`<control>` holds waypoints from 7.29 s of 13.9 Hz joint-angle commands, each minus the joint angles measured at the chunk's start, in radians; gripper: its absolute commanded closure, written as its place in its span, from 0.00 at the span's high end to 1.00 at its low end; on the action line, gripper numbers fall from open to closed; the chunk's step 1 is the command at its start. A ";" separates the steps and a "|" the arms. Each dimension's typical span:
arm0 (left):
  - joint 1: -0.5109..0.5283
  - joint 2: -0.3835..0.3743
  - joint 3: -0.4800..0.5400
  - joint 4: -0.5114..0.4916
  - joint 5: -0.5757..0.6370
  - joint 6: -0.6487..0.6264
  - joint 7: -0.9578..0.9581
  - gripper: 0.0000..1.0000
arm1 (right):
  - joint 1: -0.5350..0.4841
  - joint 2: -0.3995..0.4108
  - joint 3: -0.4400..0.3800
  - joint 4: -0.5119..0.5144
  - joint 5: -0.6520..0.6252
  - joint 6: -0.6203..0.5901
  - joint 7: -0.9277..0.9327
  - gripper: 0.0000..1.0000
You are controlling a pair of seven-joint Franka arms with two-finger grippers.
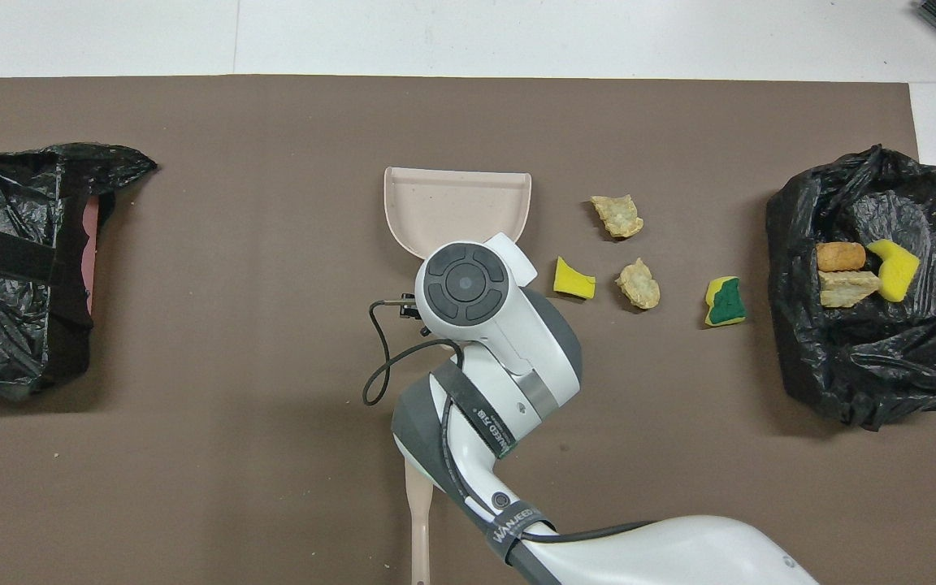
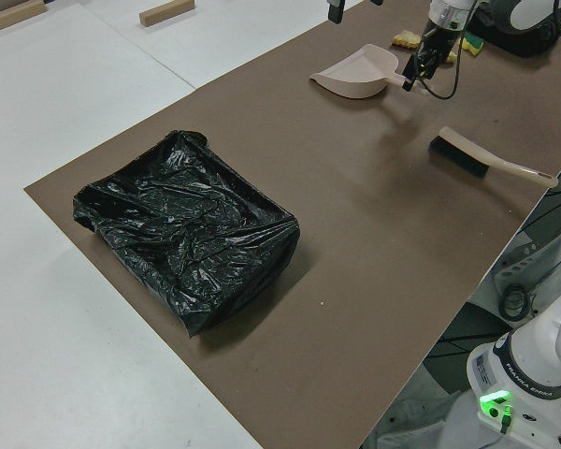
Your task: Sweep and dump trash in bin
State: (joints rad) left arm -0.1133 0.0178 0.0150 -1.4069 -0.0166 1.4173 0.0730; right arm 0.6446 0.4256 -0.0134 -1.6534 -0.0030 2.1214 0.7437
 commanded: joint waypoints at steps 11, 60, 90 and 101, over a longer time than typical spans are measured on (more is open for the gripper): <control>0.004 0.134 -0.194 -0.055 0.021 0.307 -0.174 1.00 | 0.141 -0.370 0.082 -0.360 0.224 -0.132 0.086 1.00; 0.184 0.218 -0.573 -0.509 0.330 0.670 0.645 0.00 | -0.578 -0.541 0.078 -0.592 -0.230 -0.281 -0.398 0.00; 0.138 0.157 -0.578 -0.607 0.331 0.598 0.631 0.00 | -0.157 -0.261 0.138 -0.404 0.227 -0.003 -0.638 0.00; 0.138 0.160 -0.576 -0.606 0.330 0.609 0.631 0.00 | -0.448 -0.278 0.132 -0.261 -0.081 -0.220 -0.633 0.00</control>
State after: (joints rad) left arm 0.0352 0.2115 -0.5744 -1.9811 0.3276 2.0257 0.6882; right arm 0.2462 0.1282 0.1054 -1.9216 -0.0277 1.8559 0.1306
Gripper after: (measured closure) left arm 0.683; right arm 0.744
